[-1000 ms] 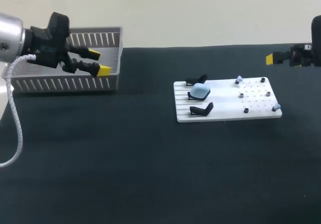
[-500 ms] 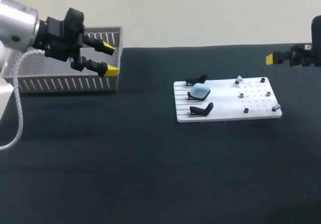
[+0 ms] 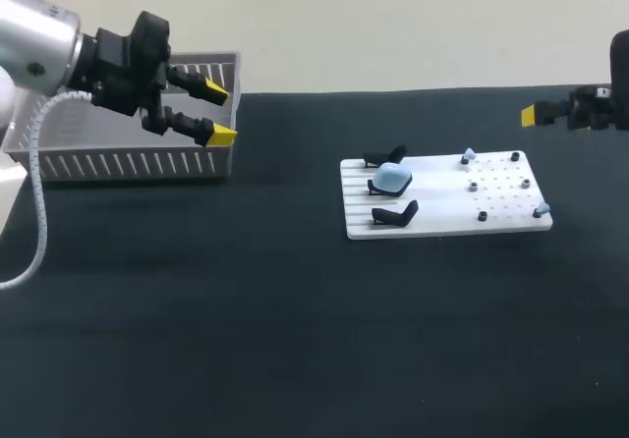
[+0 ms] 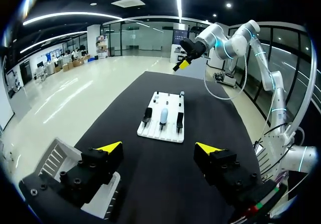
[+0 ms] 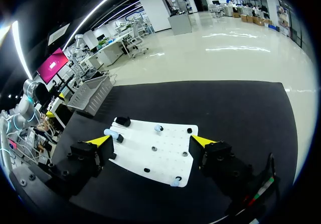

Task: Pick up each earbud case from the left stands, insert the matching earbuds, close the lid, and place the case in the box.

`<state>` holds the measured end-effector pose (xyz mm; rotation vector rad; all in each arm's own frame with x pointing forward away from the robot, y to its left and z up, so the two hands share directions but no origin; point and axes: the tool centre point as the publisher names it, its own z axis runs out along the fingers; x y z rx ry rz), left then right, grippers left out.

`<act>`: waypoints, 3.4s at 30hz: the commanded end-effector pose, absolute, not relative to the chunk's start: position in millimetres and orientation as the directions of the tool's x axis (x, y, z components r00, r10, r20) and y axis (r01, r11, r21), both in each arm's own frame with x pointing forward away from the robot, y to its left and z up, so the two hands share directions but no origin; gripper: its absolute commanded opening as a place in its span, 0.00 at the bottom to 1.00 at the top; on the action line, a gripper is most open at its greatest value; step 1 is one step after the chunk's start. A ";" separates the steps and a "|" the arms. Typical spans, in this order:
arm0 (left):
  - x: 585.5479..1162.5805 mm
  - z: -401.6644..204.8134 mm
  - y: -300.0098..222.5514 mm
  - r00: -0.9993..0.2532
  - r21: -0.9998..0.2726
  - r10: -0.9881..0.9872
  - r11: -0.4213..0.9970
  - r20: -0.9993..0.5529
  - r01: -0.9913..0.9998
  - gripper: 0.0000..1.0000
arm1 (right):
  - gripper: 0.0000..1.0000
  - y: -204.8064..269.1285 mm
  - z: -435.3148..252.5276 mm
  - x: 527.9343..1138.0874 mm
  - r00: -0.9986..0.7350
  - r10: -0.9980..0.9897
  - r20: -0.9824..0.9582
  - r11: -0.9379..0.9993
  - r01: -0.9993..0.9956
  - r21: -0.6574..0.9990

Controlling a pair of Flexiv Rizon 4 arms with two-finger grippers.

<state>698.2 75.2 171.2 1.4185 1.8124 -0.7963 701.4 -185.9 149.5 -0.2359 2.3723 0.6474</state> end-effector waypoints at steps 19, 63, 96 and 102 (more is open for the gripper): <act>702.4 137.5 -11.9 0.062 0.073 0.510 0.002 -0.858 0.997 1.00 | 1.00 -185.9 149.7 701.1 -0.767 -0.001 -0.642 0.862 -0.326 0.388; 713.6 55.2 -87.0 0.037 0.008 0.470 -0.062 -0.882 0.998 0.68 | 1.00 -185.9 149.7 701.1 -0.767 -0.001 -0.642 0.862 -0.326 0.388; 719.4 37.0 -114.9 0.001 -0.066 0.488 -0.121 -0.873 0.990 0.54 | 1.00 -185.9 149.7 701.1 -0.767 -0.001 -0.642 0.862 -0.326 0.388; 721.9 35.5 -118.4 0.006 -0.068 0.486 -0.135 -0.874 0.988 0.51 | 1.00 -185.9 149.7 701.1 -0.767 -0.001 -0.642 0.862 -0.326 0.388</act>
